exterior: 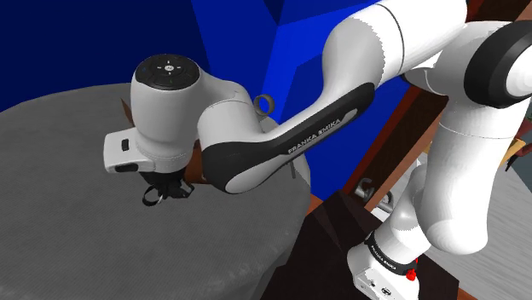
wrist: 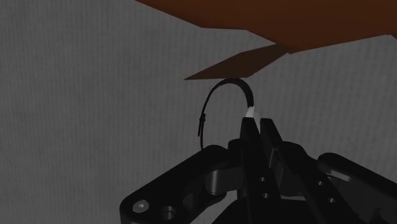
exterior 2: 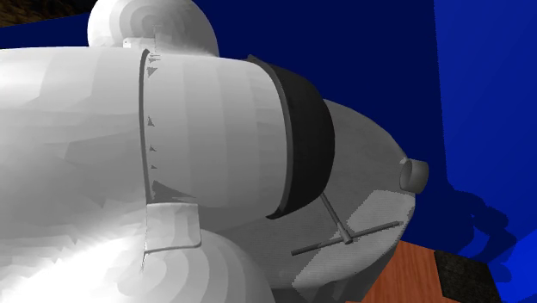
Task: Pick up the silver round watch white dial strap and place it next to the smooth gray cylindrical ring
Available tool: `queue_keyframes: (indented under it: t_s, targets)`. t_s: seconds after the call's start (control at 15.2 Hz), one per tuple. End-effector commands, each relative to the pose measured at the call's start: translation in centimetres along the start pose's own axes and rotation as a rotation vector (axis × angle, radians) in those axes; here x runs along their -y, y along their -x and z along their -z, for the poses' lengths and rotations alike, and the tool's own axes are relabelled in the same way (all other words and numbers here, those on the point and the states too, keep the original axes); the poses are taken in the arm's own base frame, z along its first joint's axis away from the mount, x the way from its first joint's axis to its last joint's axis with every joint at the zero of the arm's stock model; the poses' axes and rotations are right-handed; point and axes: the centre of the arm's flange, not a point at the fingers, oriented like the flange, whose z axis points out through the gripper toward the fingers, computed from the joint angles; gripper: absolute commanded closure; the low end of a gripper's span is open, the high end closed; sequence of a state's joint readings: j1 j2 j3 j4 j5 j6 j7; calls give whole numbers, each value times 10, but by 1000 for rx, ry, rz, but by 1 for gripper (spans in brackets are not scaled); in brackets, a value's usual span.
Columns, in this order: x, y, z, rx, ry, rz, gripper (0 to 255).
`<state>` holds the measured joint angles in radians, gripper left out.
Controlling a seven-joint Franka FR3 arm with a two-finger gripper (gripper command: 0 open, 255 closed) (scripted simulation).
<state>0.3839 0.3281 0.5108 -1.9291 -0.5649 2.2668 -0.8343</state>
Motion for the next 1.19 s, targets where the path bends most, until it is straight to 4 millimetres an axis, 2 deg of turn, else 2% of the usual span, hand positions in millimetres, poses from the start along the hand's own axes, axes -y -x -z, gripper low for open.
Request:
queue_keyframes:
  t_s: [0.0, 1.12]
  targets:
    - [-1, 2, 6, 1, -4, 0, 255]
    - [-20, 19, 92, 1, -4, 0, 255]
